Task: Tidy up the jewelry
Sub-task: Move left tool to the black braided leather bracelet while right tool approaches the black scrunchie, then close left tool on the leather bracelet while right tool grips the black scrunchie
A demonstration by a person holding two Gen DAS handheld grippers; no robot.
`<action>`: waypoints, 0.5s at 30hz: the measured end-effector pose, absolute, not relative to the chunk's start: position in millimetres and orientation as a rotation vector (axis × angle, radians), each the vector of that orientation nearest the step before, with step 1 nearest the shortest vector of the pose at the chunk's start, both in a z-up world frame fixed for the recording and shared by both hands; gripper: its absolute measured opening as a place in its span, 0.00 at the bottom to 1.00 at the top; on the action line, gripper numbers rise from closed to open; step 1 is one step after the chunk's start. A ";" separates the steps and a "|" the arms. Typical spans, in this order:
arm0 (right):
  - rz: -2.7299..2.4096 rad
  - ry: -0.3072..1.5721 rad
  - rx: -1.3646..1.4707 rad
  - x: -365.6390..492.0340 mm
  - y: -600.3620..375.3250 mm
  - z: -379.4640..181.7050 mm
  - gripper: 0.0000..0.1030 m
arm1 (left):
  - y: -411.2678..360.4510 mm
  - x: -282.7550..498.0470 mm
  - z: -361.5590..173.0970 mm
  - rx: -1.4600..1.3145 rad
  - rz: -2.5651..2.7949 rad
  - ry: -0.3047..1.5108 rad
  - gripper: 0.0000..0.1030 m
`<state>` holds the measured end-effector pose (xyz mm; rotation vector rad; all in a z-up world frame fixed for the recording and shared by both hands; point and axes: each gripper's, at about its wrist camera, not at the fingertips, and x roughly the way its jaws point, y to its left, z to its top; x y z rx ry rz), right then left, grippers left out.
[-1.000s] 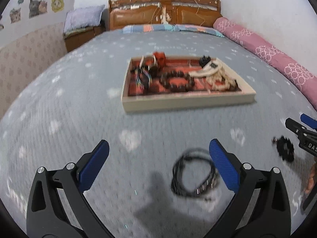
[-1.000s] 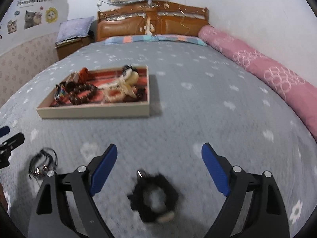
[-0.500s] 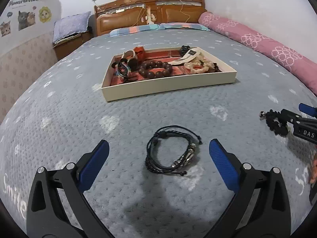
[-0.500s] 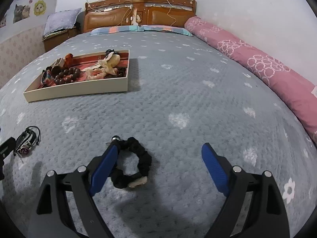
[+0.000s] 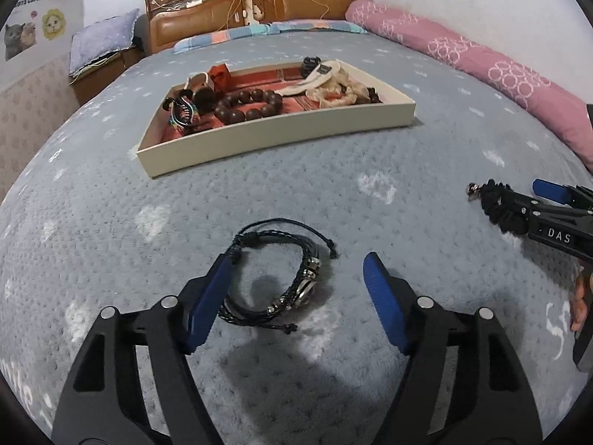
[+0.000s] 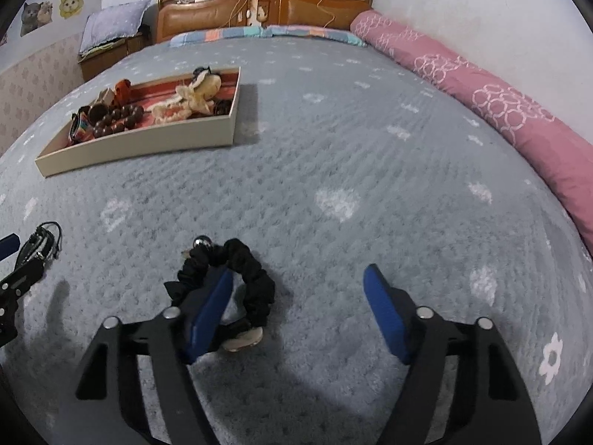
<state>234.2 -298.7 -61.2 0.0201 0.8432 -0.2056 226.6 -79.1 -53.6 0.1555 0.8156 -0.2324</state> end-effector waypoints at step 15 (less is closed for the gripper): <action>-0.157 0.865 0.013 243.8 -293.2 -66.5 0.41 | -77.3 243.8 -66.3 0.096 -0.289 0.892 0.22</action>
